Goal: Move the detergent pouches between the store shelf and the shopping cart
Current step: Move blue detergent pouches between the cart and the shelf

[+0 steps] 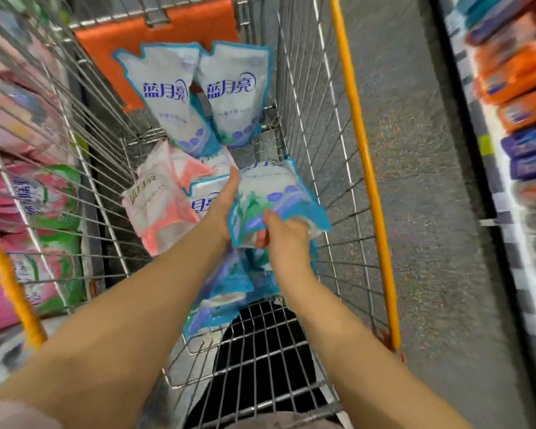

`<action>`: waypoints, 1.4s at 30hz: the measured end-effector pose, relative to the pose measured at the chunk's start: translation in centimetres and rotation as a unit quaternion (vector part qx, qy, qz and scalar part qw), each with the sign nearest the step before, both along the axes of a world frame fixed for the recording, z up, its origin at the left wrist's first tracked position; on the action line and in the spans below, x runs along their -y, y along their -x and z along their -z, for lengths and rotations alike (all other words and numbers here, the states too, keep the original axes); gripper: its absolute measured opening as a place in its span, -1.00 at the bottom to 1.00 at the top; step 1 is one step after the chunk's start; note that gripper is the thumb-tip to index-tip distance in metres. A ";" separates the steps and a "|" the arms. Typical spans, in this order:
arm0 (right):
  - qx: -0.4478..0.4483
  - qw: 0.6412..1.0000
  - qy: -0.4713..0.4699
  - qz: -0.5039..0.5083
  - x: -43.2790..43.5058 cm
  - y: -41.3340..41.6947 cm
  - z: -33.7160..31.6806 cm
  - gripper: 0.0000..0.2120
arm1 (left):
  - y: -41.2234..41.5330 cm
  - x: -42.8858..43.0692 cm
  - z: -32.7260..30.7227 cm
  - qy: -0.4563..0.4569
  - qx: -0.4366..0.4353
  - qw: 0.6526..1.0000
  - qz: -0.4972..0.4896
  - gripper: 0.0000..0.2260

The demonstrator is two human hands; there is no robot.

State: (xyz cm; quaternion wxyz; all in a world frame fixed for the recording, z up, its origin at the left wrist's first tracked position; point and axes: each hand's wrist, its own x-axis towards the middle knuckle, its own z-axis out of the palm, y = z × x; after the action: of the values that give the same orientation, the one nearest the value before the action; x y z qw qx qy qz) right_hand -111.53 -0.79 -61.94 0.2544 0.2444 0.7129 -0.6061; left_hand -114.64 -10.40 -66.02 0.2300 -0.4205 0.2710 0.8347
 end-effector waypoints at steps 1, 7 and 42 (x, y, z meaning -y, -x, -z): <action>-0.005 1.000 0.002 -0.013 -0.7 -0.8 -0.3 -0.63 | 0.1 -0.2 -0.4 0.018 0.008 1.000 0.020 -0.44; 0.025 0.991 0.013 -0.130 -4.3 -2.9 -1.1 -0.40 | -1.4 -0.2 -1.0 0.068 -0.006 0.995 0.076 -0.80; -0.438 0.831 0.193 -0.284 -5.5 -9.1 -32.9 -0.53 | -22.9 -5.9 -38.7 0.520 -0.378 0.737 -0.207 -0.76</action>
State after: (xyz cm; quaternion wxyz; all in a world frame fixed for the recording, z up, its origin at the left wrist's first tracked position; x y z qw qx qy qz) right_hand -102.45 4.69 -29.08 0.1184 -0.3132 0.6566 -0.6759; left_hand -91.74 -4.47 -27.27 -0.3245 -0.1705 0.6341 0.6809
